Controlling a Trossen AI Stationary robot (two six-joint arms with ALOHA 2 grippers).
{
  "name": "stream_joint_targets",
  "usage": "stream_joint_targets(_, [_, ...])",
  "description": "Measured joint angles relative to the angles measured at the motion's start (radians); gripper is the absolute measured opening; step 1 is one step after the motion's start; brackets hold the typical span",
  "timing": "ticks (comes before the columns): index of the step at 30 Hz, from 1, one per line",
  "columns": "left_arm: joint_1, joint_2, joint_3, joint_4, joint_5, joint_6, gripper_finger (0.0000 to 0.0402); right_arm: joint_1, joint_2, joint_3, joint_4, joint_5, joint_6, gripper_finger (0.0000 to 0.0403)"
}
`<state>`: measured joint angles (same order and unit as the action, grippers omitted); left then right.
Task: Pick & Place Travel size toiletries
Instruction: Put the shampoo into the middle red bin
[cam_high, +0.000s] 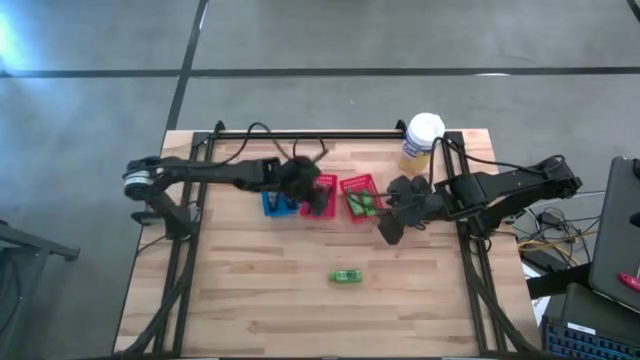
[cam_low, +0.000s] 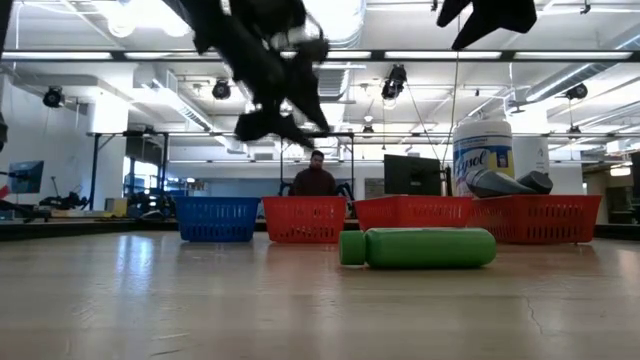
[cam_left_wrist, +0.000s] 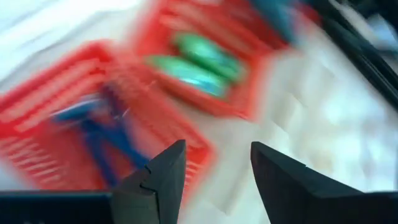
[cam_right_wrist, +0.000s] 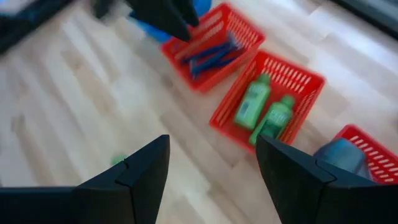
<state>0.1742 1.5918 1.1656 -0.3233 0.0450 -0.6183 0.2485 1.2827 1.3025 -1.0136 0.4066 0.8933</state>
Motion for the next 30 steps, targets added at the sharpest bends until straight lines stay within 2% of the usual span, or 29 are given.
stream_joint_targets(3, [-0.105, -0.047, -0.002, -0.008, 0.014, 0.155, 0.0183, 0.005, 0.001, -0.004, -0.009, -0.097, -0.076, 0.0233])
stream_joint_targets(6, [-0.211, -0.074, -0.006, -0.02, -0.016, 0.232, 0.0183, 0.027, 0.002, -0.033, -0.012, -0.187, -0.198, 0.0233])
stream_joint_targets(13, [-0.403, -0.079, -0.006, -0.026, -0.159, 0.141, 0.0184, 0.082, 0.008, -0.181, 0.023, -0.218, -0.404, 0.0233])
stream_joint_targets(18, [-0.471, -0.078, -0.008, -0.025, -0.278, 0.048, 0.0196, 0.084, 0.011, -0.259, 0.153, -0.35, -0.441, 0.0241])
stream_joint_targets(24, [-0.503, -0.047, -0.008, -0.015, -0.289, 0.078, 0.0241, 0.113, 0.008, -0.241, 0.145, -0.355, -0.442, 0.0285])
stream_joint_targets(30, [-0.525, 0.046, -0.008, 0.095, -0.28, 0.333, 0.0288, 0.168, 0.008, -0.163, 0.019, -0.247, -0.402, 0.0335])
